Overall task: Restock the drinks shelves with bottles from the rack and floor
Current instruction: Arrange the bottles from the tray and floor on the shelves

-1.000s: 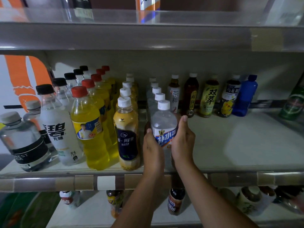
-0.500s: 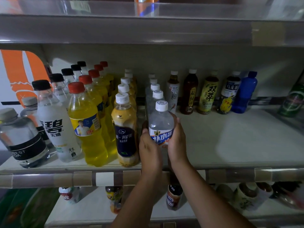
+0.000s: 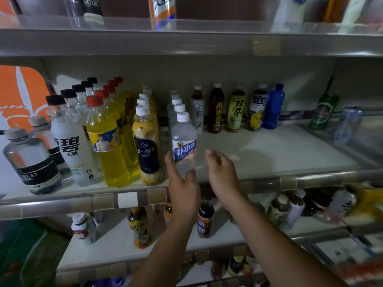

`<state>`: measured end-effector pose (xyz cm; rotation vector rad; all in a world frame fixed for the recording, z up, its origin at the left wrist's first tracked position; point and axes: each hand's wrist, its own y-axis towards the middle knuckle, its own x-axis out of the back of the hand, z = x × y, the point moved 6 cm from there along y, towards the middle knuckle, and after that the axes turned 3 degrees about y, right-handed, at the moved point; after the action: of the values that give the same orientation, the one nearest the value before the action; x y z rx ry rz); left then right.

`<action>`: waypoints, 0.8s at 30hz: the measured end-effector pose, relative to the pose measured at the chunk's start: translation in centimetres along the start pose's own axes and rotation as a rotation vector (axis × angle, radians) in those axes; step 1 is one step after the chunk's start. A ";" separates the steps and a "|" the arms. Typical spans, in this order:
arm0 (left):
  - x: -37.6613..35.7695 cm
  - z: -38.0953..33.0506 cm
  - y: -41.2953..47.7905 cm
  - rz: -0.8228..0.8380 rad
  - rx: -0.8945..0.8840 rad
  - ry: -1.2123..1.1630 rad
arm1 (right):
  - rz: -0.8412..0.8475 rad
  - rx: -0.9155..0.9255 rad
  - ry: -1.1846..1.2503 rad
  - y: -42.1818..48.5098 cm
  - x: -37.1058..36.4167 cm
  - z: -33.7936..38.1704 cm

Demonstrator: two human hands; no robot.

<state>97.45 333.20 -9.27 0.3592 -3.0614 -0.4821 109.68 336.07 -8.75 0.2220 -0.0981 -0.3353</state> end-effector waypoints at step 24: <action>-19.5 0.2 -25.0 1.127 -0.586 0.750 | -0.428 -0.481 -1.223 -27.0 29.9 -3.3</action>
<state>121.94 314.59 -16.79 -0.9105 -1.8275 -0.8187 129.68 301.81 -16.49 -0.4791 -1.1744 -0.8720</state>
